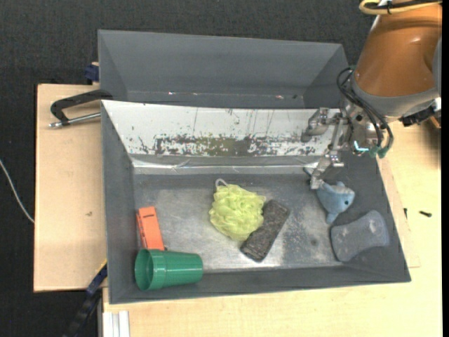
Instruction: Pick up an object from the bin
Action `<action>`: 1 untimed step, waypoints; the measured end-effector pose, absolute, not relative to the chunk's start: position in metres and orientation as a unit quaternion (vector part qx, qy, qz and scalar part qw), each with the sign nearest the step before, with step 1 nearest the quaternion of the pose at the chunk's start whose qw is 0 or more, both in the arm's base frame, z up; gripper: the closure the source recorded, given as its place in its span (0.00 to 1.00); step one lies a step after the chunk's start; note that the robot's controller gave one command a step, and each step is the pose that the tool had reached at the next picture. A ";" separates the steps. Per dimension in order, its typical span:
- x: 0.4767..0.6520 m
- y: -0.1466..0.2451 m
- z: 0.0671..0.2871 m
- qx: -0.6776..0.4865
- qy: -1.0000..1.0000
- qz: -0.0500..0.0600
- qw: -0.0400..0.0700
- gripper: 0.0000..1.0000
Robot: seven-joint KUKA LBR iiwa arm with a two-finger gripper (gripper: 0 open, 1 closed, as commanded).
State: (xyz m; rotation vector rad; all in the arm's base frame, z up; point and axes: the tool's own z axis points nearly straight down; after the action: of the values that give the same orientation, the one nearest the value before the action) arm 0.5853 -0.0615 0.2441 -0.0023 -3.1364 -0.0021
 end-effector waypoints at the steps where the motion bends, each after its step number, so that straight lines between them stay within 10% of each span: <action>1: 0.587 -0.061 0.248 0.000 -1.000 0.000 -0.001 0.00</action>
Offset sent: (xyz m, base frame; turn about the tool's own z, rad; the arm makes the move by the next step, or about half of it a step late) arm -0.0366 0.1179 -0.1741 -0.1144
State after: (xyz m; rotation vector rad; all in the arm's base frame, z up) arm 0.5867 -0.0614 0.2482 -0.0006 -3.1444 -0.0003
